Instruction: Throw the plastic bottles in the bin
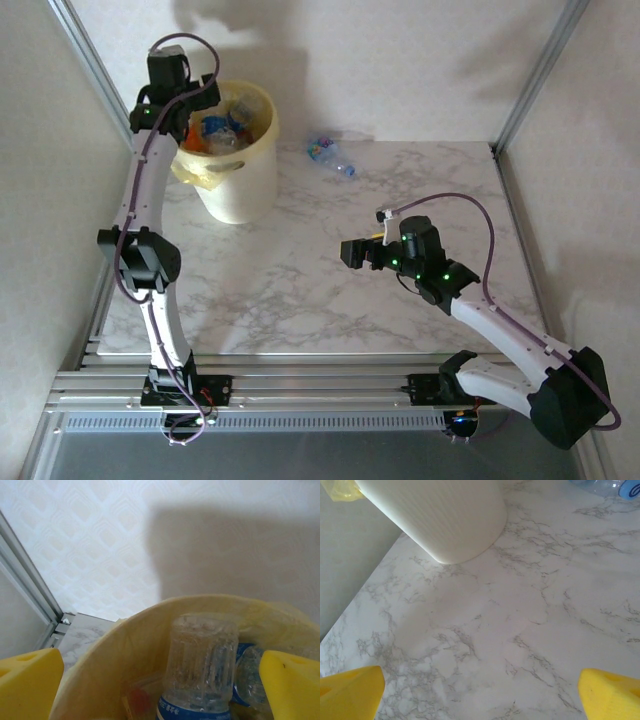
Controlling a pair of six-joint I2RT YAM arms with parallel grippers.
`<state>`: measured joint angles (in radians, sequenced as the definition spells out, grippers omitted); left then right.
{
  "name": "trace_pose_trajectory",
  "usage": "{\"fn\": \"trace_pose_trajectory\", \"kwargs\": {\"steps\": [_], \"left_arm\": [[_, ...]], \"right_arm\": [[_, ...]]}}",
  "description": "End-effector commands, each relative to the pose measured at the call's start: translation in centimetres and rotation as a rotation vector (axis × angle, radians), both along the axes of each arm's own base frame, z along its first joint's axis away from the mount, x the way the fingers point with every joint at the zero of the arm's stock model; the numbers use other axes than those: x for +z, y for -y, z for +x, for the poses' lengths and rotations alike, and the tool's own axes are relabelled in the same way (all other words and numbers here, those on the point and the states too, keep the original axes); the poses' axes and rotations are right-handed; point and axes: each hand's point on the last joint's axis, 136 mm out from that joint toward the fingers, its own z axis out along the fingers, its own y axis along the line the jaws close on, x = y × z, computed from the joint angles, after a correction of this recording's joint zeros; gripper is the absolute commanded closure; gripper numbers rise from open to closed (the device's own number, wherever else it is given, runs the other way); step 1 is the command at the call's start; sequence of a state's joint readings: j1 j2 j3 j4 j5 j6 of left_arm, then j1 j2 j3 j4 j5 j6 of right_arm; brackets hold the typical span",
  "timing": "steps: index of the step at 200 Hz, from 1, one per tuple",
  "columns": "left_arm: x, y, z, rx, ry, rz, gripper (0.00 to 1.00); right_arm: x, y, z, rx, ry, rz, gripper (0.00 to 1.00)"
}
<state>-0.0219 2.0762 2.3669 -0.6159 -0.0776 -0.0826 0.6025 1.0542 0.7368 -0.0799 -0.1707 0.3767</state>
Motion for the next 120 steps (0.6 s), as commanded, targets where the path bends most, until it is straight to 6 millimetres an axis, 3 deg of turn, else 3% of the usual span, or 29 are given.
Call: {"fn": "trace_pose_trajectory", "kwargs": {"steps": [1, 20, 41, 73, 120], "left_arm": [[6.0, -0.2, -2.8, 0.038, 0.112, -0.029, 0.0], [8.6, 1.0, -5.1, 0.027, 0.157, -0.023, 0.0], [10.8, 3.8, -8.5, -0.033, 0.21, -0.014, 0.0], [11.2, 9.5, -14.0, -0.247, 0.296, -0.087, 0.0], [9.9, 14.4, -21.7, -0.526, 0.343, -0.227, 0.0]], "right_arm": [[0.4, 1.1, 1.2, -0.067, 0.0, -0.033, 0.01], [-0.2, 2.1, 1.8, -0.115, -0.025, -0.032, 0.01], [-1.0, 3.5, 3.0, -0.168, -0.058, -0.035, 0.01], [-2.6, 5.0, 5.6, -0.201, -0.113, -0.02, 0.01], [-3.8, 4.9, 11.3, -0.144, -0.139, -0.02, 0.02]]}}
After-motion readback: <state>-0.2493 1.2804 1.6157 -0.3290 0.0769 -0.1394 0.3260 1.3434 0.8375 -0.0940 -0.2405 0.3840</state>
